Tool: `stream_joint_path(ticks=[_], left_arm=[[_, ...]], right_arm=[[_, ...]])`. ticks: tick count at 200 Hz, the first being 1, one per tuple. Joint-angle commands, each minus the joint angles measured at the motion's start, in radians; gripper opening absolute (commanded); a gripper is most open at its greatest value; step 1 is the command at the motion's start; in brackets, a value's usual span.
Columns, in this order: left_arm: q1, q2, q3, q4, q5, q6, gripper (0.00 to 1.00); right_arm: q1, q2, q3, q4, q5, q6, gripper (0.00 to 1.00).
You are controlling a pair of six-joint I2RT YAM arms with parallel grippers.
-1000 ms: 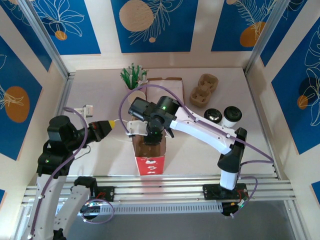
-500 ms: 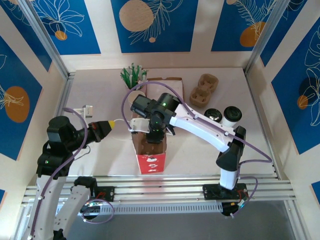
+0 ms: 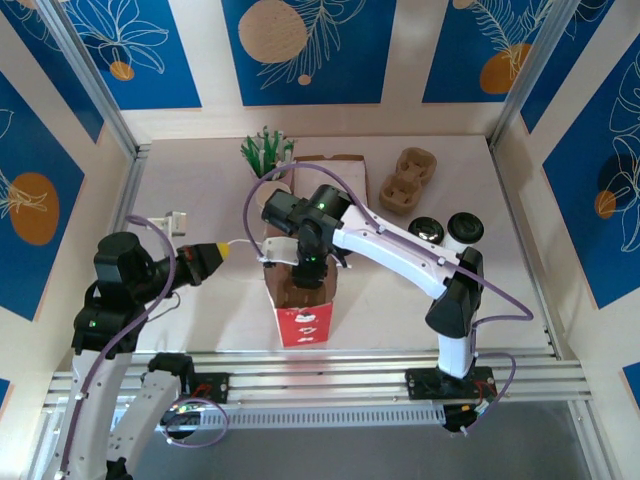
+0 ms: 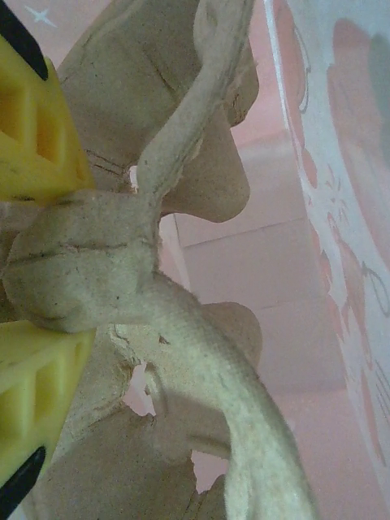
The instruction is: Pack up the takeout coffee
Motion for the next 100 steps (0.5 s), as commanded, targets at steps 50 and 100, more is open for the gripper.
stream_joint_path(ticks=[50, 100], left_arm=[[-0.011, -0.001, 0.028, -0.018, -0.038, 0.038, 0.00], [-0.011, 0.013, 0.020, 0.023, -0.010, 0.010, 0.00]], right_arm=[[-0.021, -0.029, -0.067, 0.012, -0.039, 0.026, 0.37], [-0.011, 0.019, -0.054, 0.002, -0.035, 0.030, 0.37]])
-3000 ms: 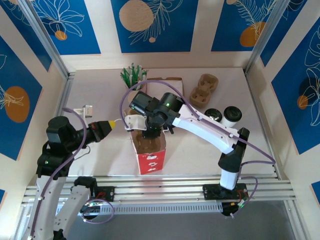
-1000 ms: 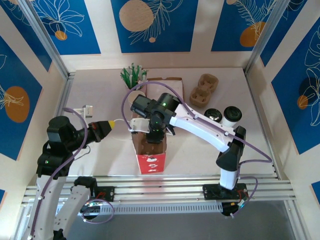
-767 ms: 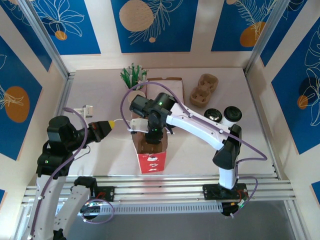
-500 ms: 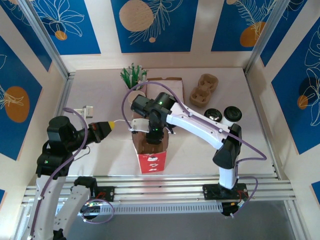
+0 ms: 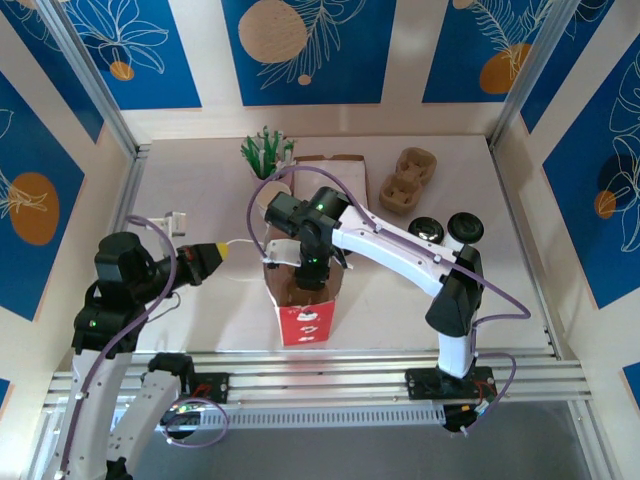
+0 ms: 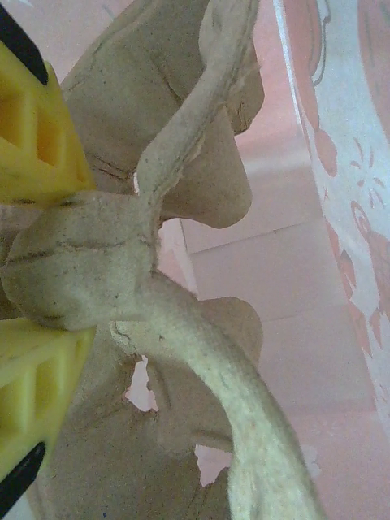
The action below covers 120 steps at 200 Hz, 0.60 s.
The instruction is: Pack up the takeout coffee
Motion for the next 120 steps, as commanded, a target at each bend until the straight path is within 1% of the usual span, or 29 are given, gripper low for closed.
stream_joint_path(ticks=[1, 76, 120], left_arm=[[-0.011, 0.009, 0.020, 0.030, 0.015, -0.004, 0.00], [-0.011, 0.017, 0.024, 0.051, 0.027, -0.015, 0.00], [-0.011, 0.020, 0.026, 0.056, 0.030, -0.011, 0.00]], right_arm=[[0.006, 0.019, 0.002, -0.016, -0.025, 0.015, 0.37], [0.032, 0.073, 0.033, -0.046, -0.058, 0.022, 0.39], [0.036, 0.094, 0.036, -0.053, -0.047, 0.022, 0.39]])
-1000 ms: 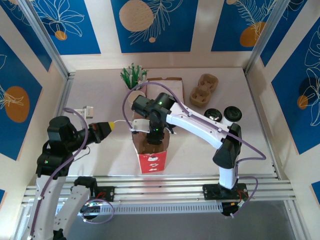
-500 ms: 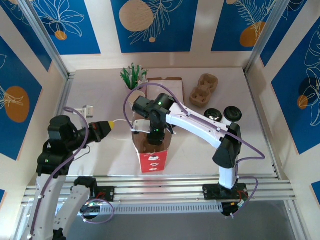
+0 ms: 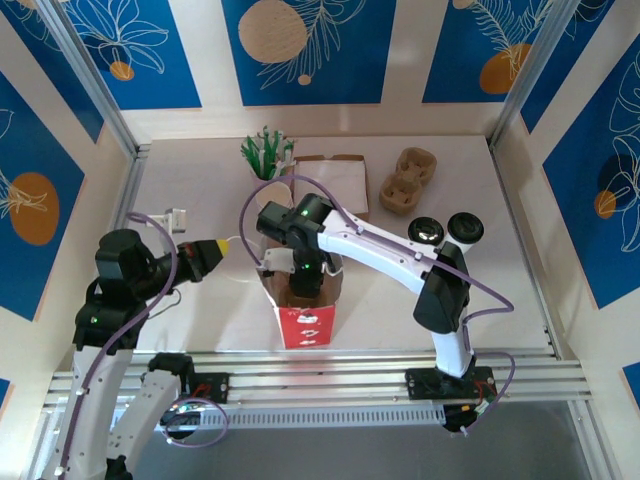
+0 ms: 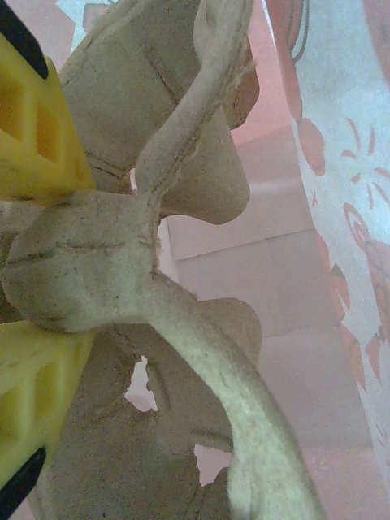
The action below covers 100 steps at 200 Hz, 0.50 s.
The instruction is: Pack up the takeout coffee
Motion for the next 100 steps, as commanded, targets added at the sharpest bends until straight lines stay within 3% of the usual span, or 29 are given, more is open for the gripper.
stream_joint_path(ticks=[1, 100], left_arm=[[-0.011, 0.003, 0.026, 0.026, 0.029, -0.004, 0.00], [-0.011, 0.009, 0.020, 0.046, 0.035, -0.010, 0.00]], right_arm=[[0.008, 0.018, 0.026, -0.038, -0.036, 0.014, 0.39], [0.003, 0.061, 0.015, -0.033, -0.053, 0.034, 0.39]])
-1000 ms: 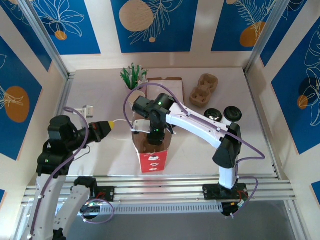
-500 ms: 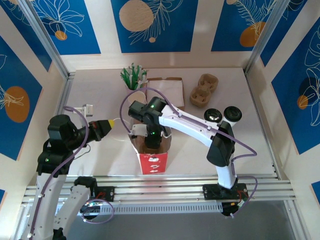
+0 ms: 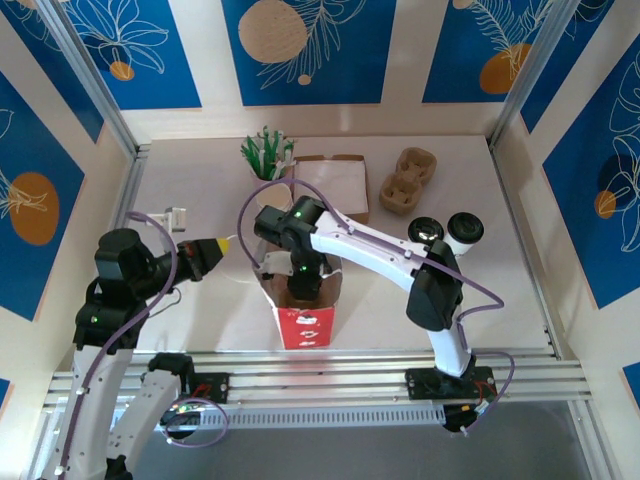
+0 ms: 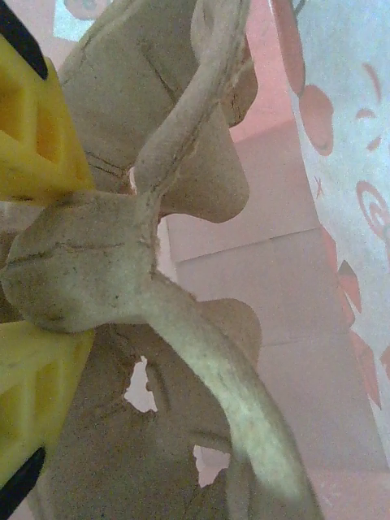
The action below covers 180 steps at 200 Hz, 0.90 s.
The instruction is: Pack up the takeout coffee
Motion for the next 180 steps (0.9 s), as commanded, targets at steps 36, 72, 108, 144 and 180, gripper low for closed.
stream_joint_path(ticks=[36, 72, 108, 144, 180], left_arm=[[-0.010, 0.015, 0.021, 0.035, 0.027, -0.014, 0.00], [-0.011, 0.021, 0.026, 0.038, 0.031, -0.017, 0.00], [-0.011, 0.032, 0.033, 0.046, 0.036, -0.020, 0.00], [-0.011, 0.038, 0.033, 0.064, 0.042, -0.030, 0.00], [-0.010, 0.040, 0.039, 0.051, 0.042, -0.021, 0.00]], right_arm=[[0.007, 0.020, 0.023, -0.026, -0.058, 0.019, 0.40], [0.009, 0.018, 0.041, -0.035, -0.049, 0.033, 0.42], [0.015, -0.012, 0.088, -0.037, -0.033, 0.030, 0.42], [0.024, -0.002, 0.077, -0.029, -0.055, 0.030, 0.43], [0.019, 0.023, 0.047, -0.031, -0.047, 0.040, 0.46]])
